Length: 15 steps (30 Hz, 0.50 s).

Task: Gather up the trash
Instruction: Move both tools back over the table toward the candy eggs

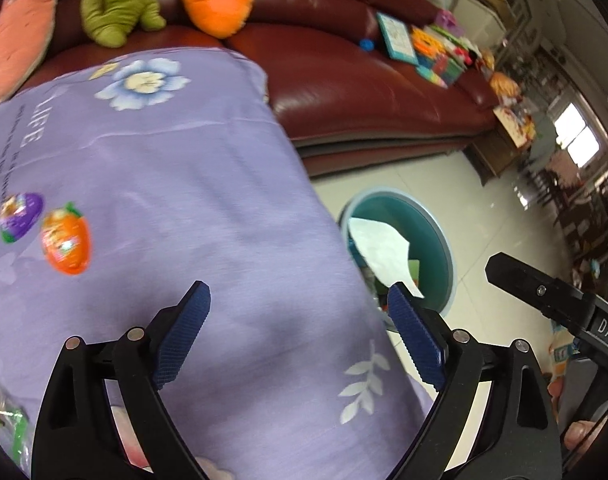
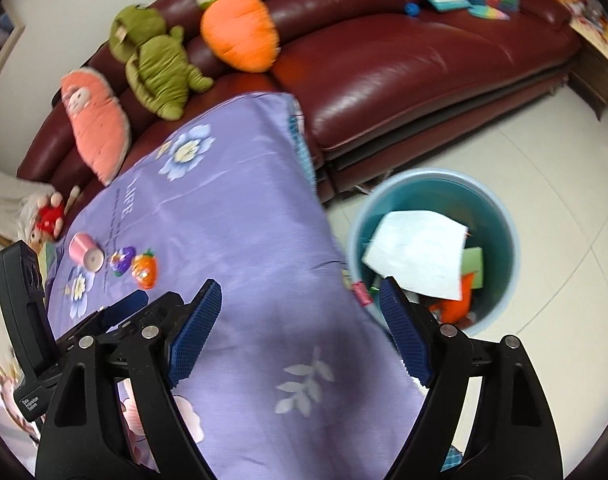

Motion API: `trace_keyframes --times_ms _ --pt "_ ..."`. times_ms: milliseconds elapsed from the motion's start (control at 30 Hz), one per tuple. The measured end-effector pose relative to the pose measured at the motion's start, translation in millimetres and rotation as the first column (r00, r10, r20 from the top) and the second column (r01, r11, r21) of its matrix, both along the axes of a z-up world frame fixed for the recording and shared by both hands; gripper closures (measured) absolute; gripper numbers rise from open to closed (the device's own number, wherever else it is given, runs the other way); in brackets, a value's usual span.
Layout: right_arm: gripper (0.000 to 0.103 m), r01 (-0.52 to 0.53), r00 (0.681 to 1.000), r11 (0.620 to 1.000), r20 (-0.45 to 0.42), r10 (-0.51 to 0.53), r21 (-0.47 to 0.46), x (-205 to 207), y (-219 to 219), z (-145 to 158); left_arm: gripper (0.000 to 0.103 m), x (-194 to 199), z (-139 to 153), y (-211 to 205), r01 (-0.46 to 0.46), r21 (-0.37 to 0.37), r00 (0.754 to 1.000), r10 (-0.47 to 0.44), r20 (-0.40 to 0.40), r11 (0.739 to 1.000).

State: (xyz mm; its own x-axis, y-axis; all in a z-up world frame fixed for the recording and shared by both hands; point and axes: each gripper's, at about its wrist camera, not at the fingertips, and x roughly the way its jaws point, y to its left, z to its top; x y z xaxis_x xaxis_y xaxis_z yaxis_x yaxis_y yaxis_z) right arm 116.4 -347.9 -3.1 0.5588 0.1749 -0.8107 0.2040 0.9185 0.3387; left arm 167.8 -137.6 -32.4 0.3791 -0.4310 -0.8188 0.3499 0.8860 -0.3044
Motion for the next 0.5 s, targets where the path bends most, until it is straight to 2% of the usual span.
trace_keyframes --times_ms 300,500 --pt "0.026 -0.141 0.990 0.990 -0.033 0.140 -0.021 35 72 -4 0.011 7 1 80 -0.133 -0.037 0.991 0.133 -0.016 0.990" --pt "0.026 -0.278 0.960 0.960 -0.052 0.276 -0.036 62 123 -11 0.011 10 -1 134 -0.215 -0.030 0.977 0.214 -0.018 0.976"
